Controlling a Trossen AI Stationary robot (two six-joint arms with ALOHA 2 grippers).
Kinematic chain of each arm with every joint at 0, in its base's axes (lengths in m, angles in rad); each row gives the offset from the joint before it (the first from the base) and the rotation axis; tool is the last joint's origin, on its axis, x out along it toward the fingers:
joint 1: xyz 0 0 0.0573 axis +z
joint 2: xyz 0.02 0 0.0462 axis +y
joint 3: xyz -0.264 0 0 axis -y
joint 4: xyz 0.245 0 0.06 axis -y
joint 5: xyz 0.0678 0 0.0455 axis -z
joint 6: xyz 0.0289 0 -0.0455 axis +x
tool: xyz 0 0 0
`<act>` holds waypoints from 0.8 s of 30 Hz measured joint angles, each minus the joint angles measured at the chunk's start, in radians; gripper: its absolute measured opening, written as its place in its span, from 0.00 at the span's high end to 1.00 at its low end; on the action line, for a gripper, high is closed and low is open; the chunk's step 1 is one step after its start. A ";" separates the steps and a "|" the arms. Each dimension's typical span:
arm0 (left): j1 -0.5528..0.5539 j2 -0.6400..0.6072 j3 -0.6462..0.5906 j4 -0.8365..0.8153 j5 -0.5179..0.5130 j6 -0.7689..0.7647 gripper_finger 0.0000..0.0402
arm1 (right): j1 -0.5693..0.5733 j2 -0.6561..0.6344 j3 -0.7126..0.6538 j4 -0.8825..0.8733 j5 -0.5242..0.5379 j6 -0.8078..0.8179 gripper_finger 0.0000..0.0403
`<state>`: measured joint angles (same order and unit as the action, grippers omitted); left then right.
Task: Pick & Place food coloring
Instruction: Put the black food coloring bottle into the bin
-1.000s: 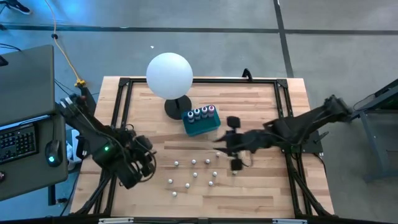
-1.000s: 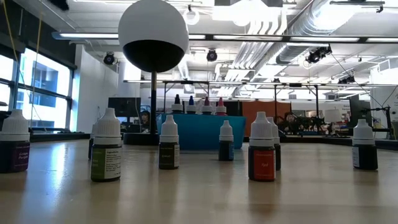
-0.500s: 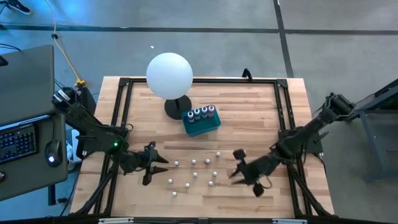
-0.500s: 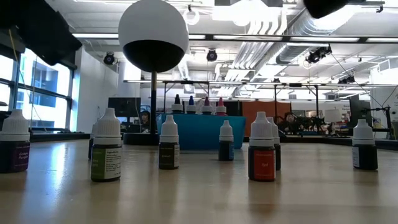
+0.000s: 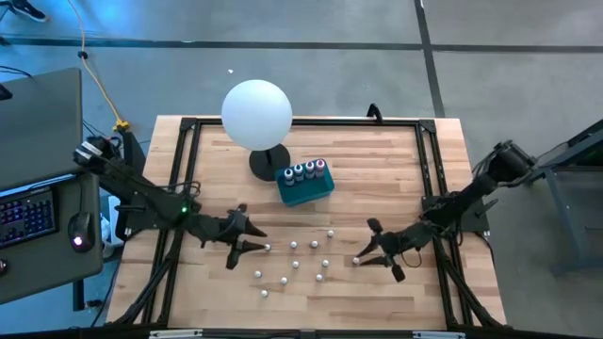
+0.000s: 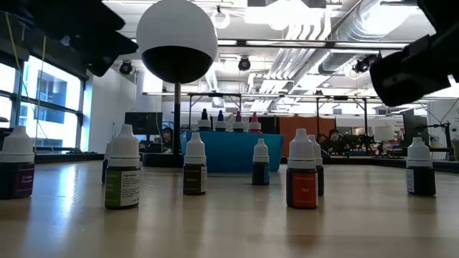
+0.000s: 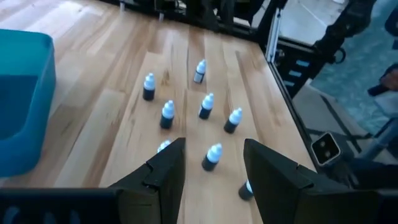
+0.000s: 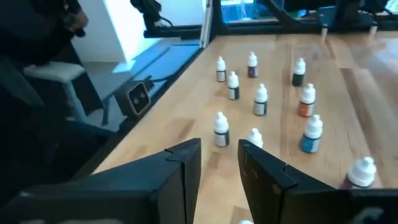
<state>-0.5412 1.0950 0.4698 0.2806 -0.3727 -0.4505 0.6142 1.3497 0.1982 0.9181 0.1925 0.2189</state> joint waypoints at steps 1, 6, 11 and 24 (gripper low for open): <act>0.009 0.000 0.000 0.007 0.004 0.001 0.60 | -0.002 0.016 -0.005 0.014 -0.003 0.001 0.75; 0.050 0.000 0.000 0.010 0.033 0.000 0.60 | -0.006 0.131 0.039 0.023 -0.034 -0.019 0.75; 0.083 0.000 0.000 0.009 0.075 -0.002 0.60 | -0.008 0.264 0.097 0.022 -0.002 -0.068 0.75; 0.090 0.000 0.000 0.016 0.131 -0.003 0.60 | -0.059 0.328 0.099 0.077 -0.022 -0.088 0.75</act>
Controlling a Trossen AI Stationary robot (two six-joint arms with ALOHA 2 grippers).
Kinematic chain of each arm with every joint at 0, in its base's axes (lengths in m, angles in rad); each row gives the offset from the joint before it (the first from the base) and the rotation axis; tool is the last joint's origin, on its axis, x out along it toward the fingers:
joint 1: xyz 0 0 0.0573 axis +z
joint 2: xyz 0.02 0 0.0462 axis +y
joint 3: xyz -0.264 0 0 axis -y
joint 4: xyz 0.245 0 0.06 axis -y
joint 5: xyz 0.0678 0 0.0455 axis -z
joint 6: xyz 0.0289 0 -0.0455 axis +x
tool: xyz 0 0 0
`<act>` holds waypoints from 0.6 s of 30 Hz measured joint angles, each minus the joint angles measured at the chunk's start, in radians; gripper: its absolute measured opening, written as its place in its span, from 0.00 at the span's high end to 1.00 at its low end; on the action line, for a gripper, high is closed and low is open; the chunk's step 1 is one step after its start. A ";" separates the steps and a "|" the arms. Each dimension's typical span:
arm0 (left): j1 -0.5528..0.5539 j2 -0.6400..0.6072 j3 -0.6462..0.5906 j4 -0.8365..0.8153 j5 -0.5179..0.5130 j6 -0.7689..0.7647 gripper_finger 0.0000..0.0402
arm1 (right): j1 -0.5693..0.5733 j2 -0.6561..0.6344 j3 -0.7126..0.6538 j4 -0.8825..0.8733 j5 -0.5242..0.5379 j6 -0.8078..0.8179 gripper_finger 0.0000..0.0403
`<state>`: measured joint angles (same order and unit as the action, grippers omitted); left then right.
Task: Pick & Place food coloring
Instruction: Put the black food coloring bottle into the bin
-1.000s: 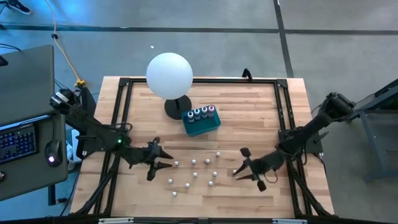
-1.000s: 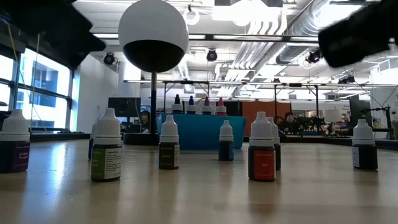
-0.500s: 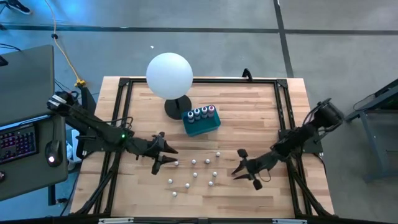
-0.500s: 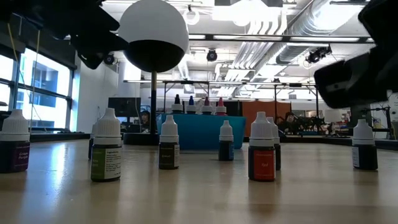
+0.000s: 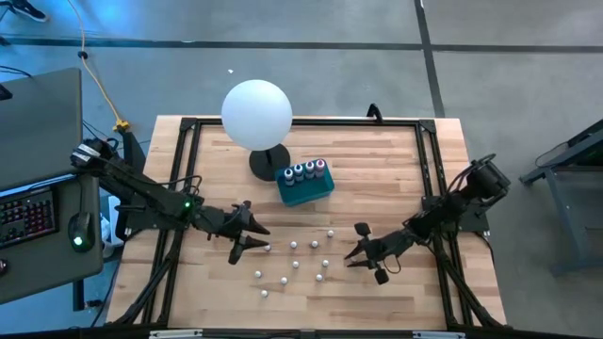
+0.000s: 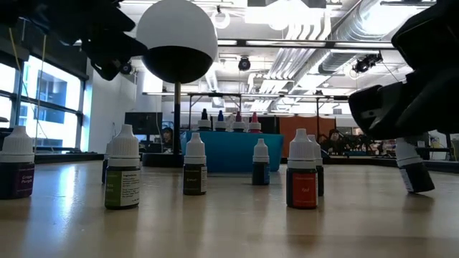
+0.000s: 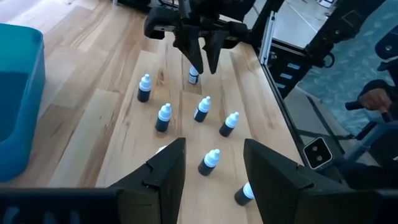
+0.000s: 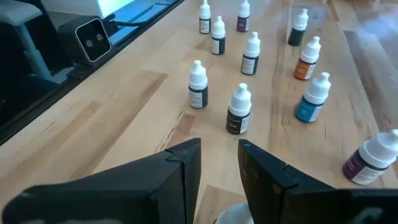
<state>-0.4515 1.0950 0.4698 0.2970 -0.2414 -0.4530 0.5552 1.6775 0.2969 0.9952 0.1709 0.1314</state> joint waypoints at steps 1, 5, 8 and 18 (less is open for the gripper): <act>0.000 0.000 0.000 0.000 0.002 0.000 0.60 | 0.000 0.000 -0.001 0.008 -0.008 0.000 0.75; 0.000 0.000 0.000 0.000 0.015 0.000 0.60 | 0.001 -0.002 -0.001 0.055 -0.058 0.021 0.75; 0.000 0.000 0.000 -0.004 0.015 0.001 0.60 | 0.001 -0.002 -0.001 0.053 -0.060 0.066 0.75; 0.000 0.000 0.000 -0.007 0.015 0.000 0.60 | -0.022 -0.002 -0.001 0.059 -0.028 0.105 0.65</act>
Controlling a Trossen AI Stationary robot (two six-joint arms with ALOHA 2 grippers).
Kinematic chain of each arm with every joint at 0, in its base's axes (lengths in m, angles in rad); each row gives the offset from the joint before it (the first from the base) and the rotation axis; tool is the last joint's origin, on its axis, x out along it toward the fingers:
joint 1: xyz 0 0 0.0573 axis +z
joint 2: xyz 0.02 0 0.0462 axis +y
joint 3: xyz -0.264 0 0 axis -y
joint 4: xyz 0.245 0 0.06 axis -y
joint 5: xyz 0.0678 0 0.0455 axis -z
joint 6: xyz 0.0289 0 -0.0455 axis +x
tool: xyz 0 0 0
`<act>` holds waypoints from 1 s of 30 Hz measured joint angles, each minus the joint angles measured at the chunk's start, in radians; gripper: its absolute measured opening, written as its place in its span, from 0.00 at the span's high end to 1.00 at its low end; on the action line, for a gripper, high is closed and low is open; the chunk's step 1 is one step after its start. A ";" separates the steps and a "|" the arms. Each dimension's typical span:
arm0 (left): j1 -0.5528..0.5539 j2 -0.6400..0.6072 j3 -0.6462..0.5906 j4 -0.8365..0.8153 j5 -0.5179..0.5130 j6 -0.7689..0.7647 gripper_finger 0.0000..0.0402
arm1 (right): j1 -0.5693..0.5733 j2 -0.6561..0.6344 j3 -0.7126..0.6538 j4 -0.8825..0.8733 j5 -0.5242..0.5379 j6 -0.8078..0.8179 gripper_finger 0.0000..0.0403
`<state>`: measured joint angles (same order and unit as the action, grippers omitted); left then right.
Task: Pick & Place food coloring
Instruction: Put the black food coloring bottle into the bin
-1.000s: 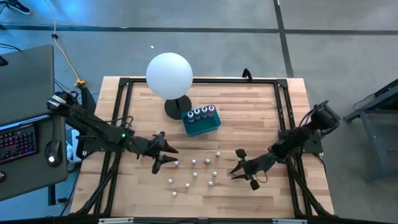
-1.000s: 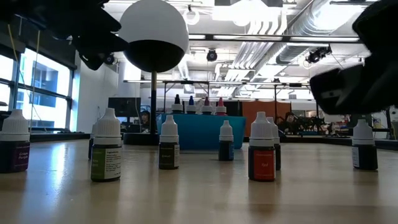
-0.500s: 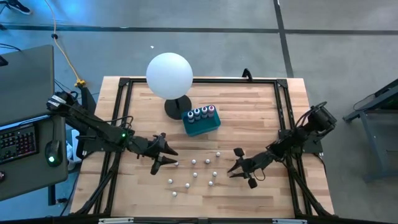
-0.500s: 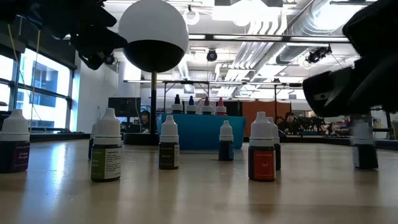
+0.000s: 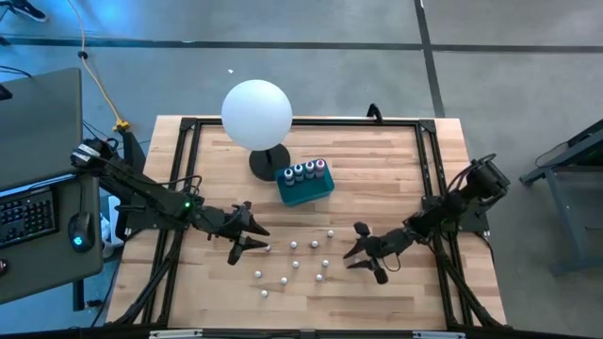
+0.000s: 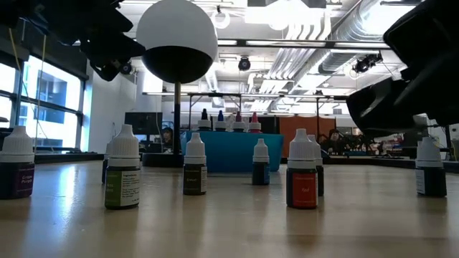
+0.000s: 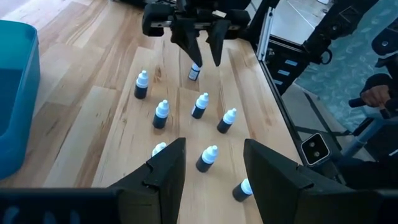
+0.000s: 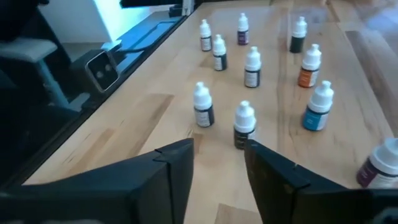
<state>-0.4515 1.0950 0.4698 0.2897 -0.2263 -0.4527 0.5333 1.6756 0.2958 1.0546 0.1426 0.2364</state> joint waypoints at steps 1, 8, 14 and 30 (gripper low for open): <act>0.000 0.000 0.000 0.000 0.000 0.000 0.60 | -0.005 0.000 0.000 -0.002 -0.002 0.017 0.63; 0.000 0.000 0.000 0.006 0.000 -0.002 0.60 | 0.002 -0.001 0.000 -0.109 -0.048 0.023 0.55; 0.000 0.000 0.000 0.007 0.000 -0.008 0.60 | 0.006 -0.001 0.000 -0.204 -0.003 0.019 0.57; 0.000 0.000 0.000 0.007 -0.004 -0.008 0.60 | -0.006 -0.001 0.000 -0.164 -0.046 0.076 0.79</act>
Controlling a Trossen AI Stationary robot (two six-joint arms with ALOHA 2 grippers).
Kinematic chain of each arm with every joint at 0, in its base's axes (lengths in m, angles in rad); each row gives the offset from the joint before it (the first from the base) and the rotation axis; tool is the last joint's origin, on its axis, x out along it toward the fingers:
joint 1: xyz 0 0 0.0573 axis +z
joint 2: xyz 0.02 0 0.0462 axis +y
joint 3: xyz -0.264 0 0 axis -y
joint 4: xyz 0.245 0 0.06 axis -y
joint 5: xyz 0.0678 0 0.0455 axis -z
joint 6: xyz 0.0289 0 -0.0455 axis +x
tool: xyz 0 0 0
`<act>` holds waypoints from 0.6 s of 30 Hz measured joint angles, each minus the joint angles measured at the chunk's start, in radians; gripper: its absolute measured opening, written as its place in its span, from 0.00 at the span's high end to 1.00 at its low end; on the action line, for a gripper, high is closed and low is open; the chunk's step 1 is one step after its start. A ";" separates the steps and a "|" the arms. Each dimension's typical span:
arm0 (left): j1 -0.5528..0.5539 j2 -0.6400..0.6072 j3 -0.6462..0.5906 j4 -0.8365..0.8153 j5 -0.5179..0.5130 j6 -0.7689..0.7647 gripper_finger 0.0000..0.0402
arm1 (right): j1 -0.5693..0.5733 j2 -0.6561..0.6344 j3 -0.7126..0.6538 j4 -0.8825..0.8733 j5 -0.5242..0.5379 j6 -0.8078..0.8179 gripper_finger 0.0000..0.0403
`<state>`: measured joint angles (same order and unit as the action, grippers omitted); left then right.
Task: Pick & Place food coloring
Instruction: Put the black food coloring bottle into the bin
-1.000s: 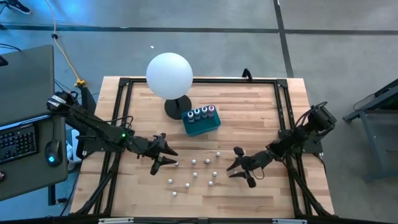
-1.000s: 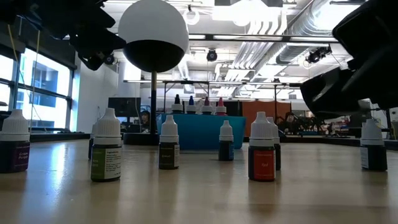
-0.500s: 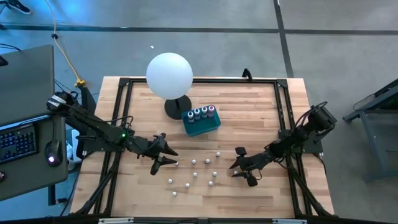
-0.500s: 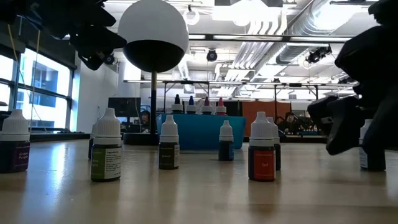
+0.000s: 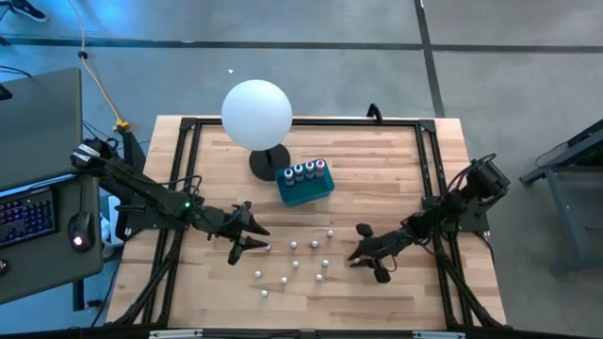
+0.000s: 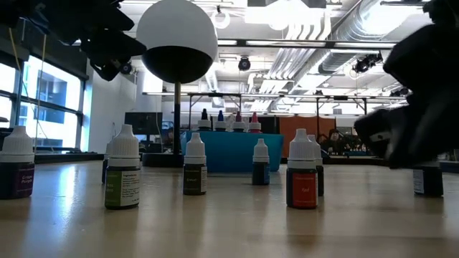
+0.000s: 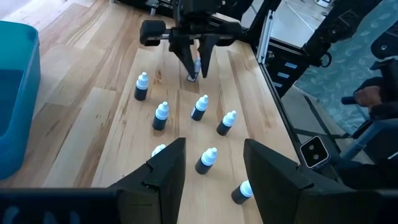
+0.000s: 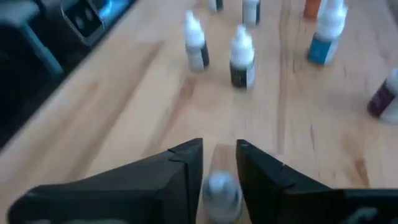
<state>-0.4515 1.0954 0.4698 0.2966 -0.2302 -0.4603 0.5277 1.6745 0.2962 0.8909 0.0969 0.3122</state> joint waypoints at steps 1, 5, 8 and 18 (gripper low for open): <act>0.000 0.000 0.000 0.000 0.000 0.000 0.60 | -0.004 0.000 0.000 0.023 0.001 0.000 0.81; 0.000 0.000 0.000 0.000 0.000 0.000 0.60 | -0.028 0.000 0.013 0.108 -0.002 -0.032 0.88; 0.000 0.000 0.000 0.000 0.000 0.001 0.60 | -0.065 0.000 0.057 0.119 0.003 -0.089 0.95; 0.000 0.000 0.000 -0.015 0.001 0.003 0.60 | -0.152 -0.074 0.205 -0.091 -0.202 -0.103 0.89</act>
<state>-0.4515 1.0954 0.4698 0.2814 -0.2291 -0.4572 0.3752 1.6001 0.5010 0.7994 -0.1055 0.2092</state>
